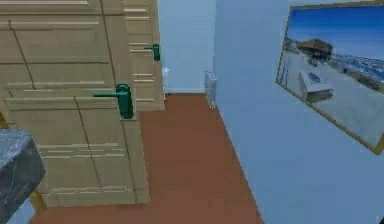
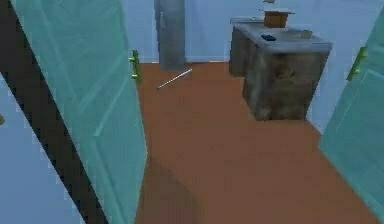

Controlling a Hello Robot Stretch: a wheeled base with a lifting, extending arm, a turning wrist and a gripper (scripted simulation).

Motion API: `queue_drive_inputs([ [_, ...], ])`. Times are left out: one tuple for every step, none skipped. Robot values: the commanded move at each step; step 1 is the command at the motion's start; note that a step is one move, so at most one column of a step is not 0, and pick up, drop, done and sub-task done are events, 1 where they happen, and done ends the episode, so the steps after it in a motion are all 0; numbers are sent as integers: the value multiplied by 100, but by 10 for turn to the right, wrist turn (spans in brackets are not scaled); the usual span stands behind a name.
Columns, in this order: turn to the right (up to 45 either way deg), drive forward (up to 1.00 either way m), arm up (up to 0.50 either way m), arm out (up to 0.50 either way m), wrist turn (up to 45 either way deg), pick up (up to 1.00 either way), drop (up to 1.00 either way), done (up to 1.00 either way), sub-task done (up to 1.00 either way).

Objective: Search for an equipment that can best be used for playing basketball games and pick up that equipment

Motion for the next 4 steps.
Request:
queue_drive_inputs([
  [0, 95, 0, 0, 0, 0, 0, 0, 0],
  [0, 60, 0, 0, 0, 0, 0, 0, 0],
  [-450, 0, 0, 0, 0, 0, 0, 0, 0],
  [-360, 0, 0, 0, 0, 0, 0, 0, 0],
])
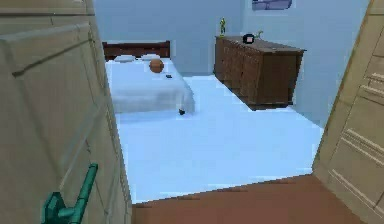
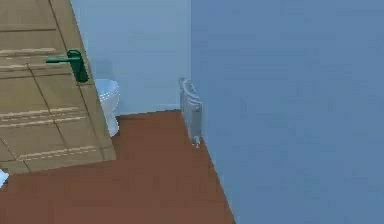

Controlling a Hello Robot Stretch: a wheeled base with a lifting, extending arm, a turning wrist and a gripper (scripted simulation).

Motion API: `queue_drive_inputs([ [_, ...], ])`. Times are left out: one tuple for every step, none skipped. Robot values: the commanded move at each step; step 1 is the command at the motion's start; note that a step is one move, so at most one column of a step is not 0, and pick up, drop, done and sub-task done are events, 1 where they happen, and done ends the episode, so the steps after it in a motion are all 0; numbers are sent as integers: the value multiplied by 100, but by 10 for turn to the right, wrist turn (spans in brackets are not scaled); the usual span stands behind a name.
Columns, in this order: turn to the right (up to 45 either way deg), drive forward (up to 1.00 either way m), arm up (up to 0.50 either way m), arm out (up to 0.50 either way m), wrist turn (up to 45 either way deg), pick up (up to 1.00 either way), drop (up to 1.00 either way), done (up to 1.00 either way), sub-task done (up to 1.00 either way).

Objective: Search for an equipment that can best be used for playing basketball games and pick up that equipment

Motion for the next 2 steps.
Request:
queue_drive_inputs([
  [0, 100, 0, 0, 0, 0, 0, 0, 0],
  [0, 65, 0, 0, 0, 0, 0, 0, 0],
])
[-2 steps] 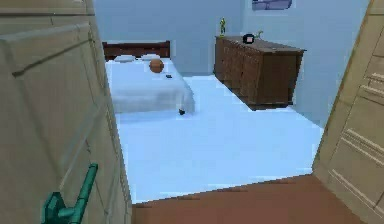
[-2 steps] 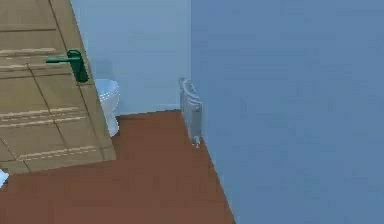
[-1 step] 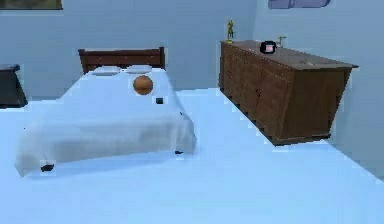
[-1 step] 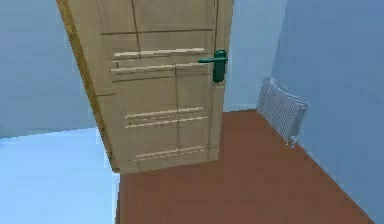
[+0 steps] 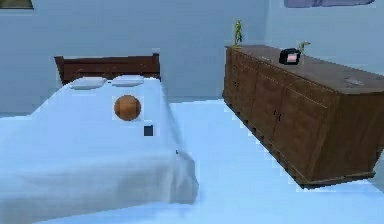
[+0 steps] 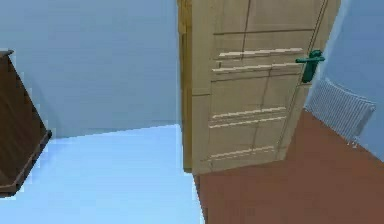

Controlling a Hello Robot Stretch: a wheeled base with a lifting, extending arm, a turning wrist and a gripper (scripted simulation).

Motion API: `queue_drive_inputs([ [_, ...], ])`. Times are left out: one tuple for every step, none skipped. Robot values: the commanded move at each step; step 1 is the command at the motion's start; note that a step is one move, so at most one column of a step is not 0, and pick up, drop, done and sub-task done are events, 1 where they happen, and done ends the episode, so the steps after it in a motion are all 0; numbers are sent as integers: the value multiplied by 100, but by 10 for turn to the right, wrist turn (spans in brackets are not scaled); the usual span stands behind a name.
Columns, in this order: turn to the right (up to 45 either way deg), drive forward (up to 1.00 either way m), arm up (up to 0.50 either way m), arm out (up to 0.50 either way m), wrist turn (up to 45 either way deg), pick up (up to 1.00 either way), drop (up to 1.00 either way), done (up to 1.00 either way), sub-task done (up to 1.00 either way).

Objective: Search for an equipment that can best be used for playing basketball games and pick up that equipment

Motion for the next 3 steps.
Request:
queue_drive_inputs([
  [-360, 0, 0, 0, 0, 0, 0, 0, 0],
  [-30, 0, 0, 0, 0, 0, 0, 0, 0],
  [0, 55, 0, 0, 0, 0, 0, 0, 0],
])
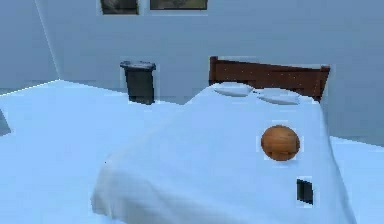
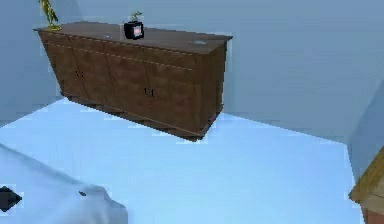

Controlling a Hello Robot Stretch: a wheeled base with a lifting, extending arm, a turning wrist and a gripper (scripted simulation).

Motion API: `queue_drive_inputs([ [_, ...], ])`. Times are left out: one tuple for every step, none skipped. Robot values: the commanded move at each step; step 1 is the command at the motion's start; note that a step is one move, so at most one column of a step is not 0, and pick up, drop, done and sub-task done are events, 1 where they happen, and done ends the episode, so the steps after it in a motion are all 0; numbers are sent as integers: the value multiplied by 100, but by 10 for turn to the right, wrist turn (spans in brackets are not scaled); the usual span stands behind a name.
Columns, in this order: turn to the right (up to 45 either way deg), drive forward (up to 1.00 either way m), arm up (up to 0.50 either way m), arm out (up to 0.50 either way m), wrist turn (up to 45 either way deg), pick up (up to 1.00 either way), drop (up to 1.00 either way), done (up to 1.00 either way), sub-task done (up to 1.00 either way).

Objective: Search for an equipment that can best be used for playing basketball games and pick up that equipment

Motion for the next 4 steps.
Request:
queue_drive_inputs([
  [-450, 0, 0, 0, 0, 0, 0, 0, 0],
  [-150, 0, 0, 0, 0, 0, 0, 0, 0],
  [450, 0, 0, 0, 0, 0, 0, 0, 0],
  [450, 0, 0, 0, 0, 0, 0, 0, 0],
])
